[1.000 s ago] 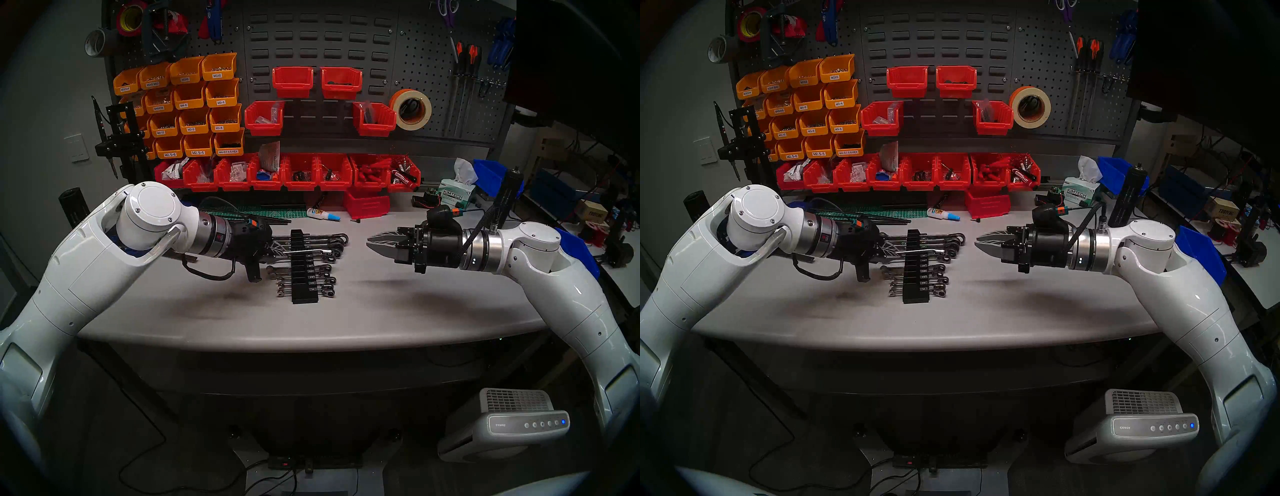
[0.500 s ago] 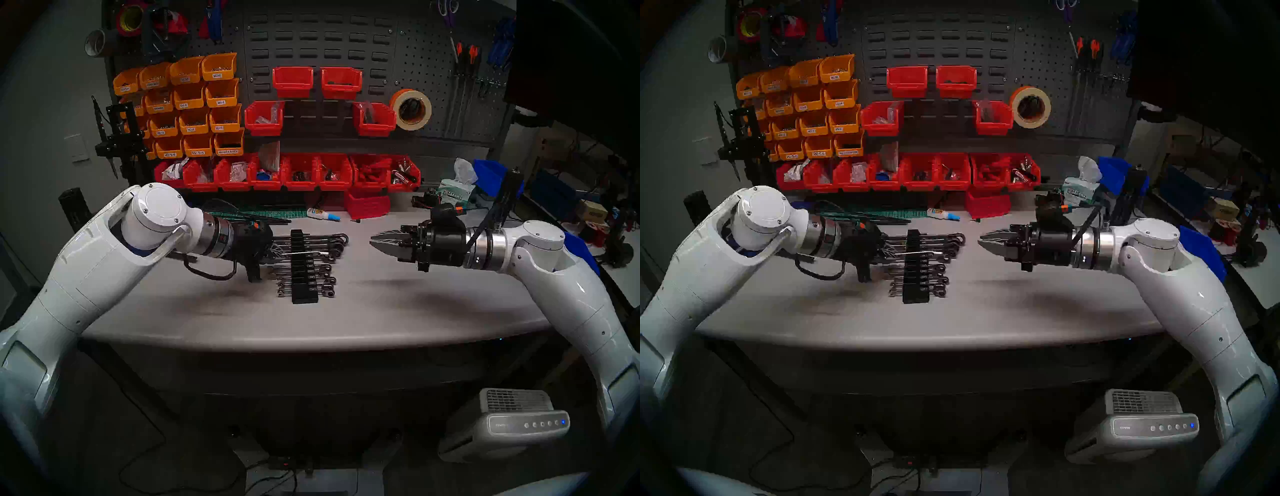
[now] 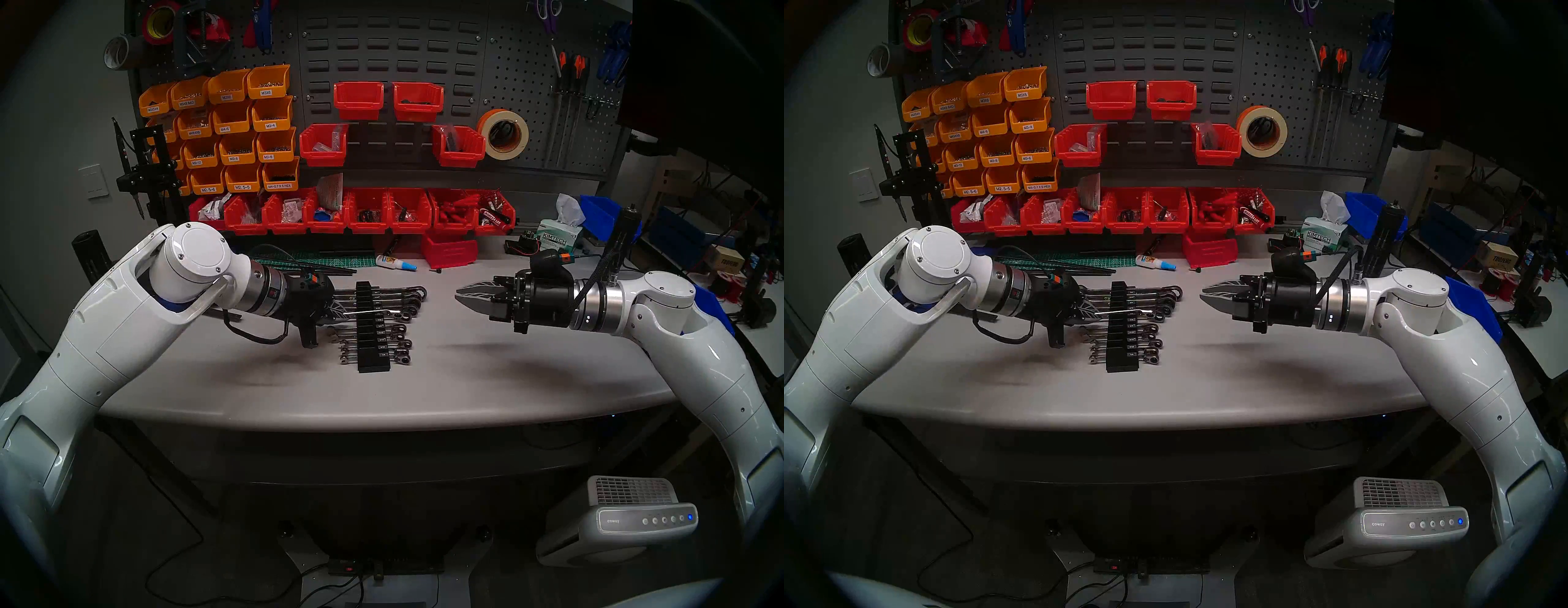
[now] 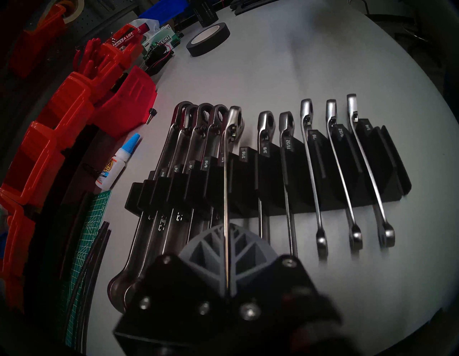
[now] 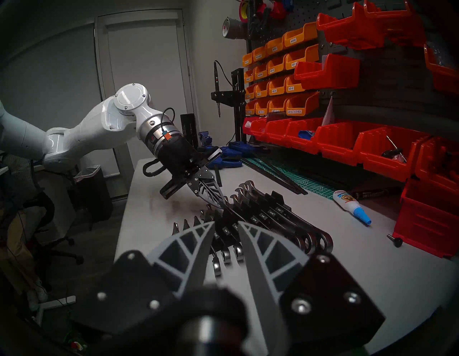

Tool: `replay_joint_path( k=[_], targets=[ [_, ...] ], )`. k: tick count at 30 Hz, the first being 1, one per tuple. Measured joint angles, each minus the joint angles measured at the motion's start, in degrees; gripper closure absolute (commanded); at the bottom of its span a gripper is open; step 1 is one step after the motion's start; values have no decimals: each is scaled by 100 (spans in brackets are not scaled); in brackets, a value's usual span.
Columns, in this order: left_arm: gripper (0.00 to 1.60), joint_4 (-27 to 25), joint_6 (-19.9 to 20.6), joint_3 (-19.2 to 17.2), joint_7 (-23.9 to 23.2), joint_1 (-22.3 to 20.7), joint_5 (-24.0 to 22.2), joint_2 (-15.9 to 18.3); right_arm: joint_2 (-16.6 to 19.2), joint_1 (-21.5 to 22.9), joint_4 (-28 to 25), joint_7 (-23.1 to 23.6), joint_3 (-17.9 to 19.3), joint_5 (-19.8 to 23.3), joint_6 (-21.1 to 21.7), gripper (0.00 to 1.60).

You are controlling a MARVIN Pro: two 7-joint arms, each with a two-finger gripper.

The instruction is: Put the wrenches on the table into the correct slot in the case

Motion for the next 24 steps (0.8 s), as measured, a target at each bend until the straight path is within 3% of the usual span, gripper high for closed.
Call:
replay_joint_path(
  k=[10, 24],
  targets=[
    [160, 20, -32, 52, -103, -16, 202, -67, 56, -140, -79, -51, 80, 56, -43, 75],
    [160, -31, 54, 48, -187, -43, 235, -164, 133, -265, -155, -89, 157, 110, -64, 60]
  ],
)
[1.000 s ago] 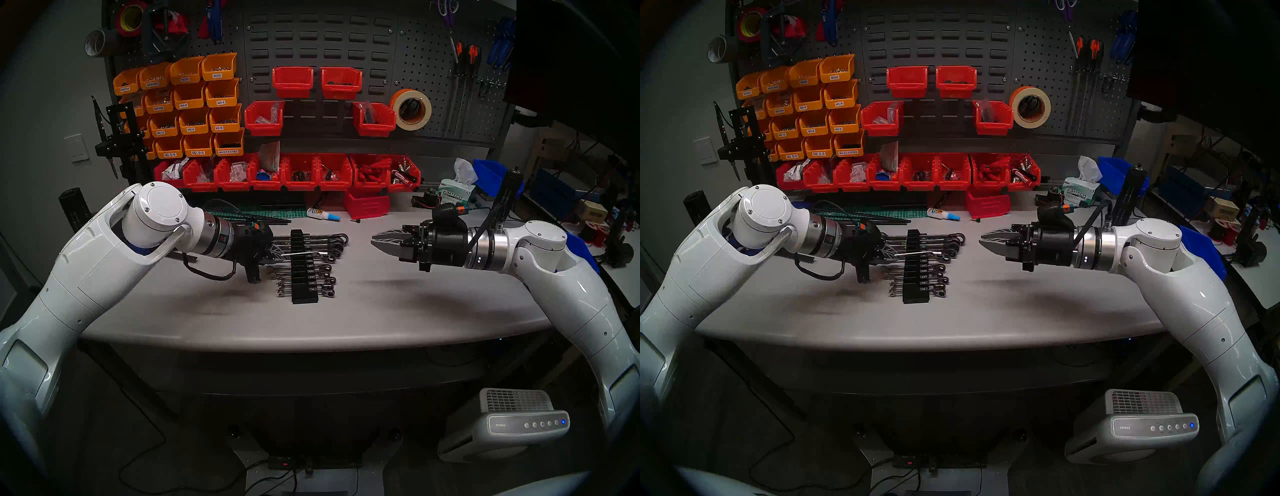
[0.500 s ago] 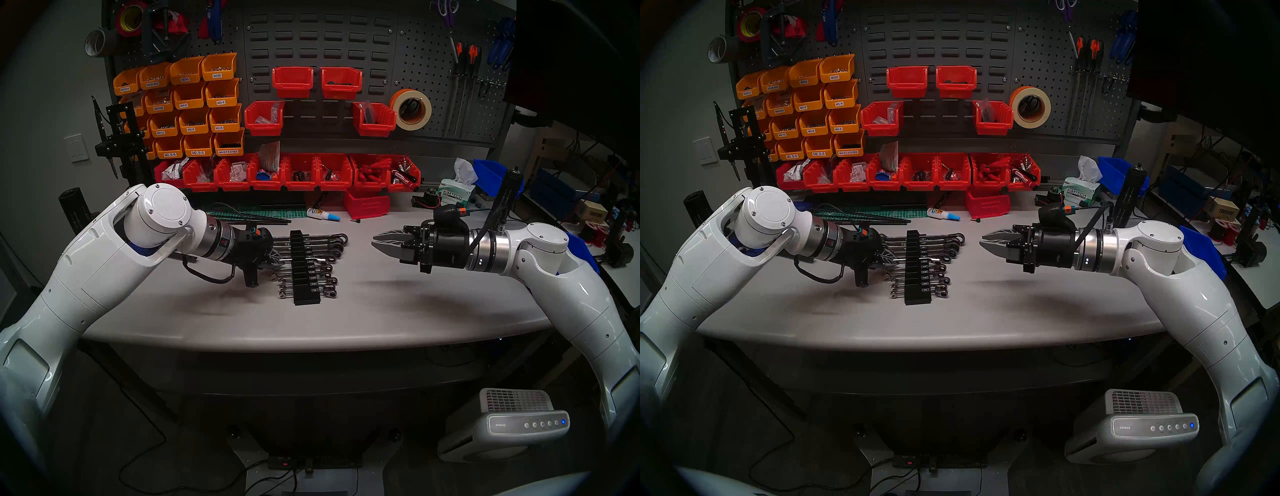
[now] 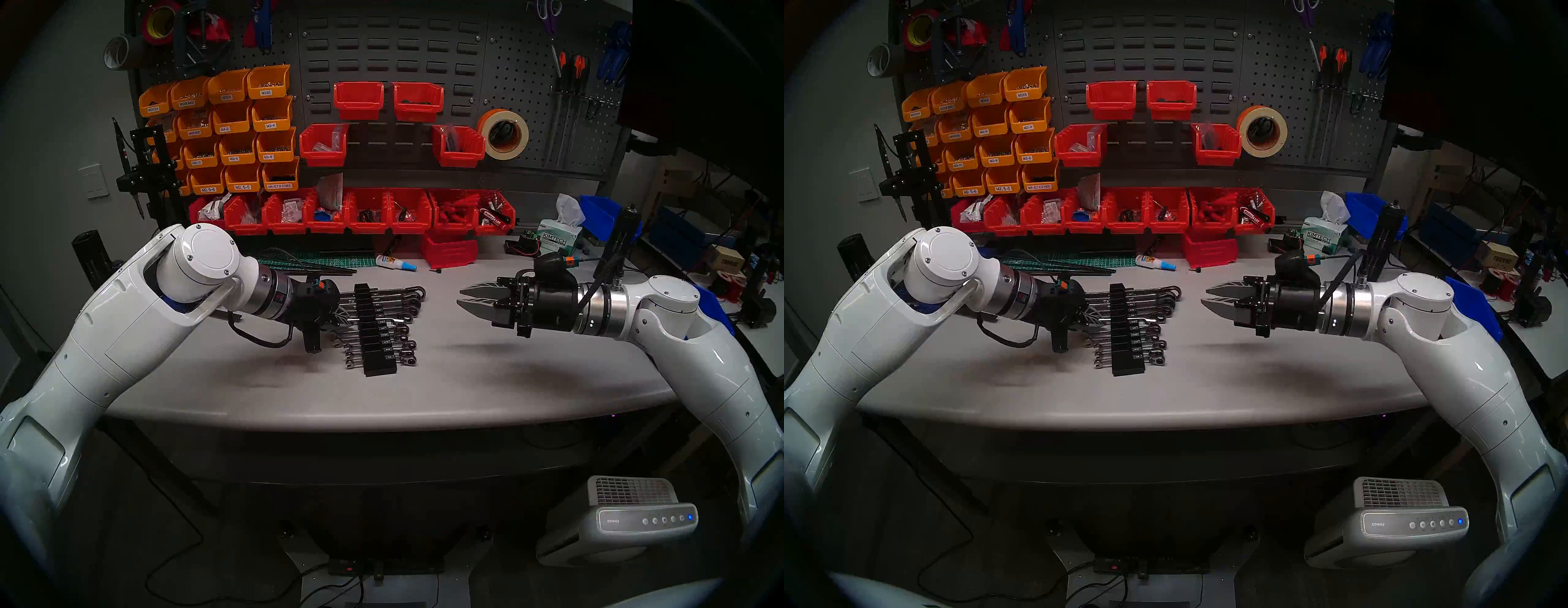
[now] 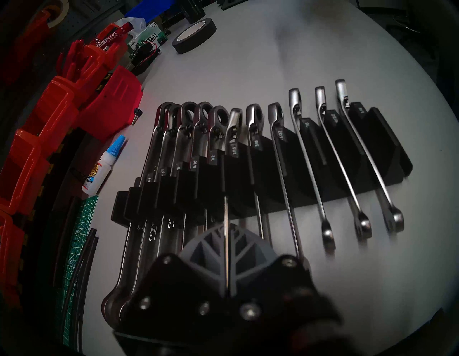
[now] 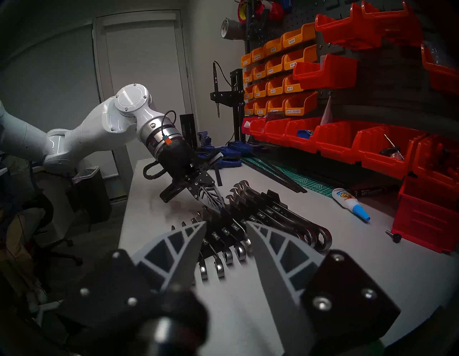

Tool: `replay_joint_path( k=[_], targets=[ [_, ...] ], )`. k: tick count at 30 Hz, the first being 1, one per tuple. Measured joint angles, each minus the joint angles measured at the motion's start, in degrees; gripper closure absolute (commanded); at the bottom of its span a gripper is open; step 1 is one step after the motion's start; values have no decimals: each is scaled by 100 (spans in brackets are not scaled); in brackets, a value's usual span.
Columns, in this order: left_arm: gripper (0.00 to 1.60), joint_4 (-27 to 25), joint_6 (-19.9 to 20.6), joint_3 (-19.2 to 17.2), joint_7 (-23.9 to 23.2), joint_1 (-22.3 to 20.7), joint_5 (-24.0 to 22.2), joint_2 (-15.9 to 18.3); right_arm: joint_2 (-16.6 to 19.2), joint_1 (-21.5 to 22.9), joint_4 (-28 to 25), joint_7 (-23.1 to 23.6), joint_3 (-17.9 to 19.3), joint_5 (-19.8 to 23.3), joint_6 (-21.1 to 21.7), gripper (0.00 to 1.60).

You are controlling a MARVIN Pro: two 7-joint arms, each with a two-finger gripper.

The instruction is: Put the wrenches on the table into the correct slot in the case

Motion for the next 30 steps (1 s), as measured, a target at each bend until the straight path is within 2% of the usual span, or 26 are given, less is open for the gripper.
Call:
replay_joint_path(
  k=[4, 6, 7, 19, 29, 30],
  targets=[
    [160, -33, 31, -4, 54, -7, 40, -25, 21, -27, -7, -2, 18, 16, -3, 59],
    [152, -47, 45, -4, 61, -18, 58, -37, 29, -40, -8, -2, 24, 21, -6, 60],
    [160, -57, 56, -4, 63, -29, 71, -46, 36, -49, -8, -1, 28, 24, -9, 61],
    [160, -87, 242, 58, 7, -116, 272, -107, 126, -211, -80, 15, 160, 93, -76, 57],
    [160, -77, 241, 69, -74, -119, 371, -146, 195, -445, -132, 12, 288, 142, -140, 55],
    [154, -77, 233, 68, -74, -119, 378, -151, 200, -459, -134, 11, 295, 144, -143, 53]
  ],
)
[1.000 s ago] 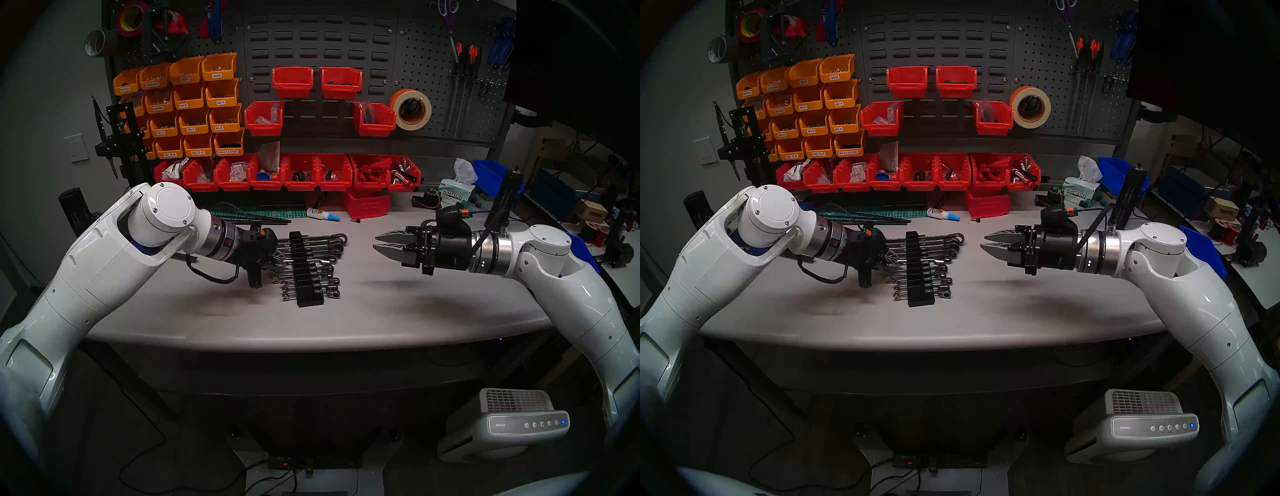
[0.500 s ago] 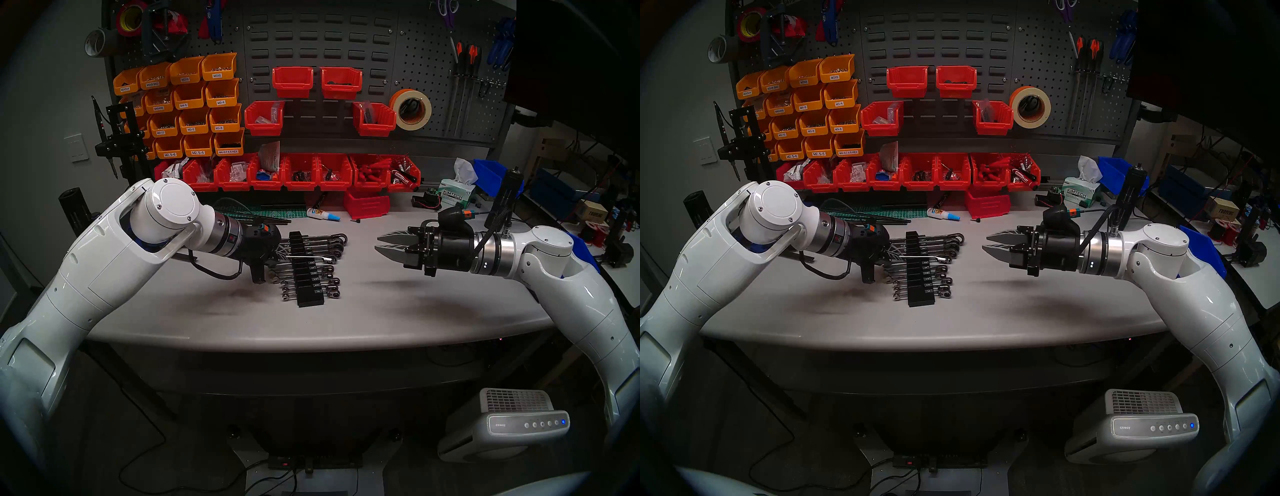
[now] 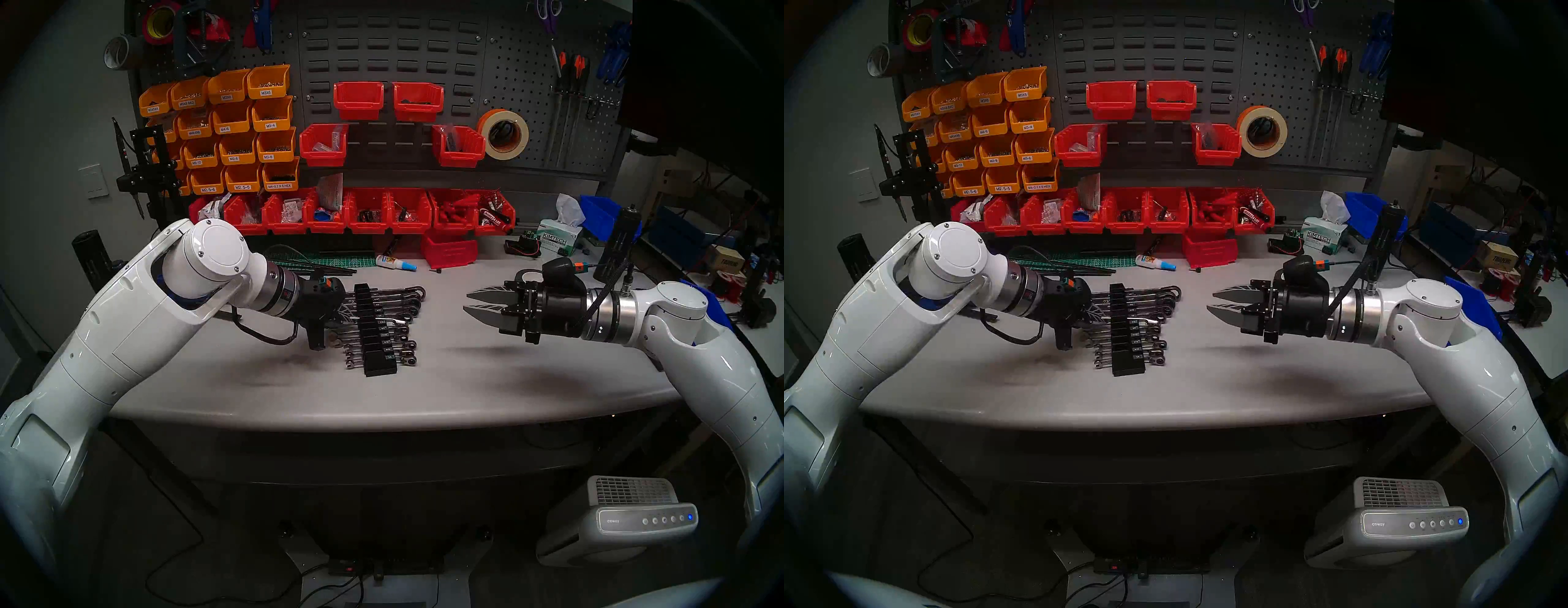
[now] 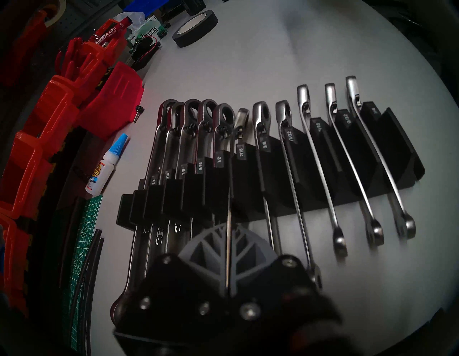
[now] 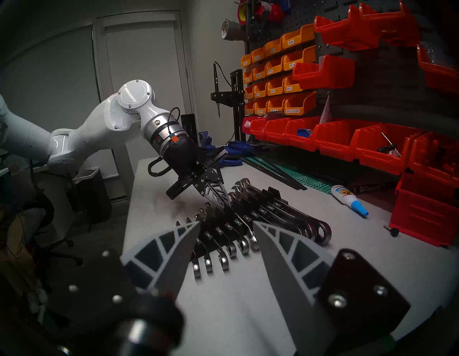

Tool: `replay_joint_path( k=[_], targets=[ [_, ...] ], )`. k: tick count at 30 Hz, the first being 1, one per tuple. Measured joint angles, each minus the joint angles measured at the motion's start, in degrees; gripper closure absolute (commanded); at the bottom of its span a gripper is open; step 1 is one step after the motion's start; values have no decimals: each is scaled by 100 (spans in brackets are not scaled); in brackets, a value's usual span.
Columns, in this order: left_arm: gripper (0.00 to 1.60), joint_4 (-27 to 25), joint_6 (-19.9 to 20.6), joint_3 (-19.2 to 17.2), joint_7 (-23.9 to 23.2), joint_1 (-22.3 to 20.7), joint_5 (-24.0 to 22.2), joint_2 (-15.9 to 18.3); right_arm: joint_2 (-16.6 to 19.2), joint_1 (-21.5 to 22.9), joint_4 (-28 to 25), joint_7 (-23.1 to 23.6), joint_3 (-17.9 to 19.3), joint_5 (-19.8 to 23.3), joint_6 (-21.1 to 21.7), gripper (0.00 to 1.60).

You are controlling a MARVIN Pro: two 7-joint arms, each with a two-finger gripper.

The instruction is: Put the wrenches on the table into the correct slot in the case

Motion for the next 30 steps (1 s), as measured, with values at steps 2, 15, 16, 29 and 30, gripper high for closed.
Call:
replay_joint_path(
  k=[2, 15, 16, 29, 30],
  targets=[
    [120, 0, -8, -3, 3, 0, 9, -9, 5, -14, -2, 0, 11, 2, -3, 51],
    [93, -6, -8, -21, 25, -3, 41, -38, 17, -13, 2, 18, 23, 4, -9, 49],
    [92, -6, -7, -22, 25, -4, 43, -38, 17, -13, 3, 21, 23, 4, -9, 48],
    [38, -39, 117, -63, 6, -26, 54, 38, 22, -12, 3, 96, 24, 4, -14, 48],
    [26, -45, 136, -66, 3, -33, 55, 50, 24, -14, -2, 100, 26, 4, -15, 48]
  ],
)
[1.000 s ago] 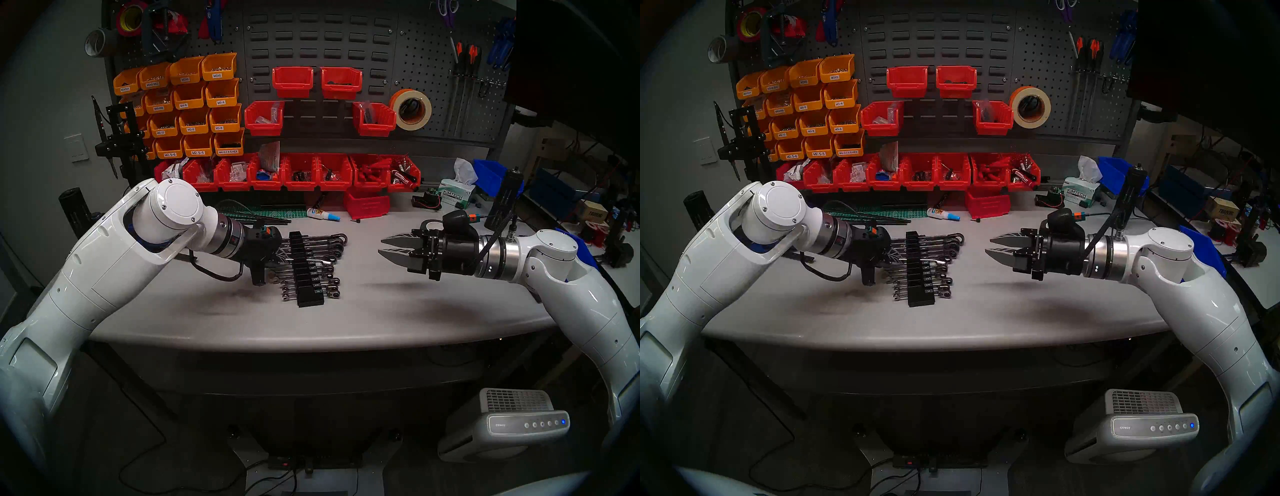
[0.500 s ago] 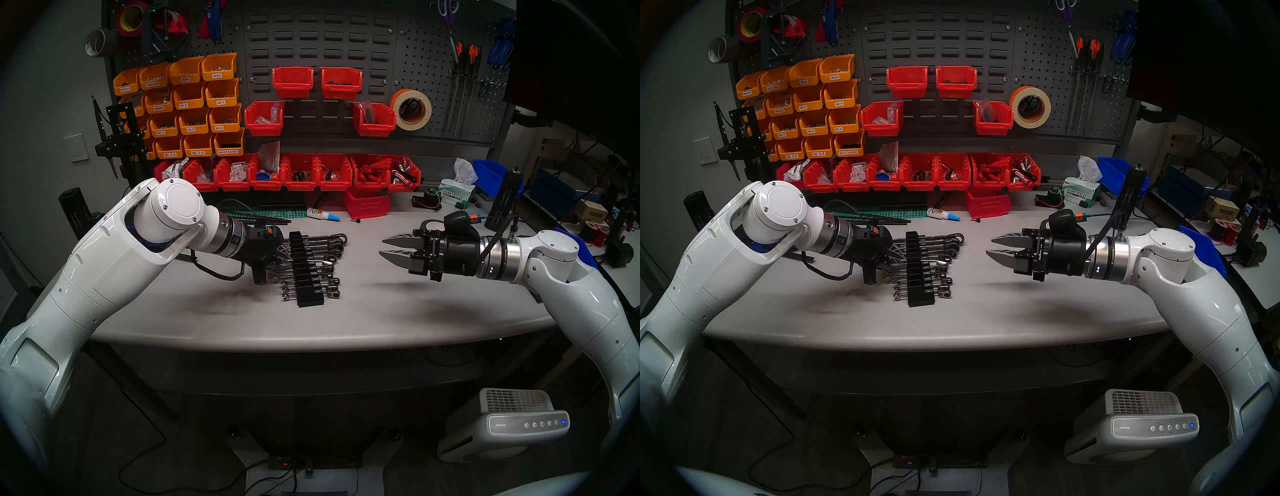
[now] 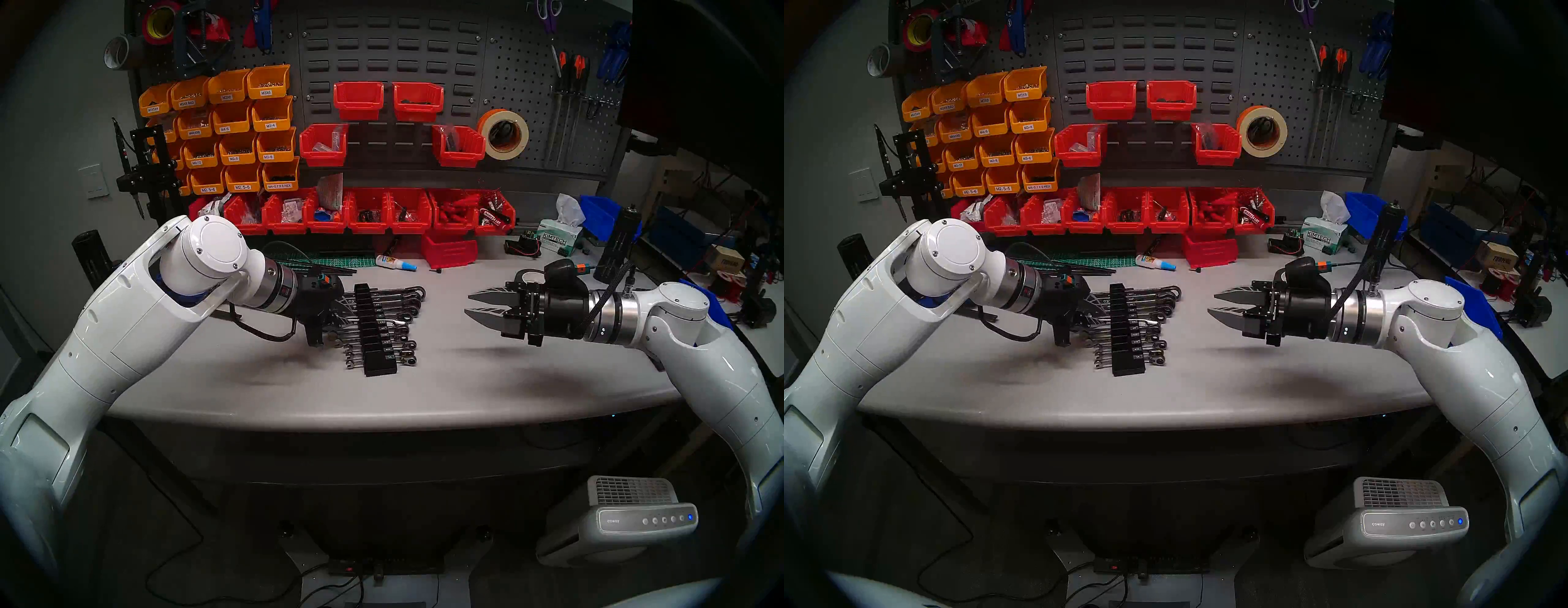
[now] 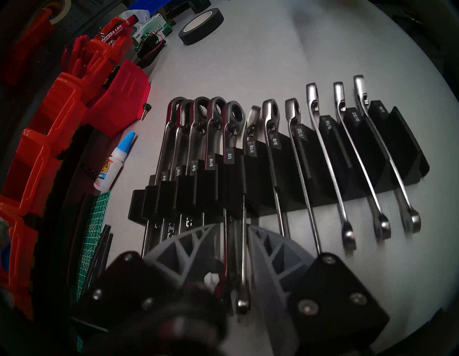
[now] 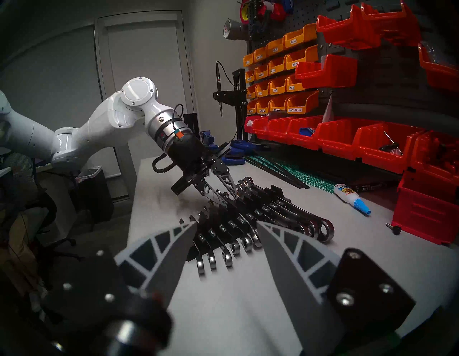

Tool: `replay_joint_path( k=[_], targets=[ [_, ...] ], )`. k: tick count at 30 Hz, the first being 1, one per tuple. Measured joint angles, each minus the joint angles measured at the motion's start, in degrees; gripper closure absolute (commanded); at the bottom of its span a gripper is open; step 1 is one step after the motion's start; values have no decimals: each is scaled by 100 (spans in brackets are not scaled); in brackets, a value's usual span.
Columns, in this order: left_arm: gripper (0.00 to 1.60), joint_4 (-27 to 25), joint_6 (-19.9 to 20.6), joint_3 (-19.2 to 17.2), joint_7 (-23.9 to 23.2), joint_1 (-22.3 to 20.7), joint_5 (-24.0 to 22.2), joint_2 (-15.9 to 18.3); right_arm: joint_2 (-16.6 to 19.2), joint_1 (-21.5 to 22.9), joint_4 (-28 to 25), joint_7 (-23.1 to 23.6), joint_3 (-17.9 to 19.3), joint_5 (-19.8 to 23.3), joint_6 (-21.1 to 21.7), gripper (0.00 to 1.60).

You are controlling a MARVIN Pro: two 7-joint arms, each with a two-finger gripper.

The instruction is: Put the wrenches on the table into the correct slot in the case

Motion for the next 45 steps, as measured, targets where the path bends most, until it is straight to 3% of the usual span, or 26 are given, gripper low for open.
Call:
replay_joint_path(
  k=[5, 7, 35, 36, 40, 45],
  targets=[
    [7, -35, 64, -27, -10, -45, 6, 35, 18, -20, -29, 6, 30, 3, -3, 48],
    [16, -50, 90, -36, -22, -60, 11, 47, 28, -37, -41, 6, 48, 8, -8, 48],
    [8, -589, 660, -417, 307, -88, -103, -96, 131, -320, -153, -12, 245, 58, -104, 45],
    [4, -694, 859, -660, 357, -144, -281, -167, 136, -319, -156, 34, 246, 54, -124, 45],
    [2, -708, 906, -702, 365, -153, -323, -183, 137, -319, -157, 42, 248, 52, -130, 45],
    [0, -787, 1111, -988, 377, -240, -695, -260, 148, -319, -164, 69, 271, 48, -164, 47]
  ],
)
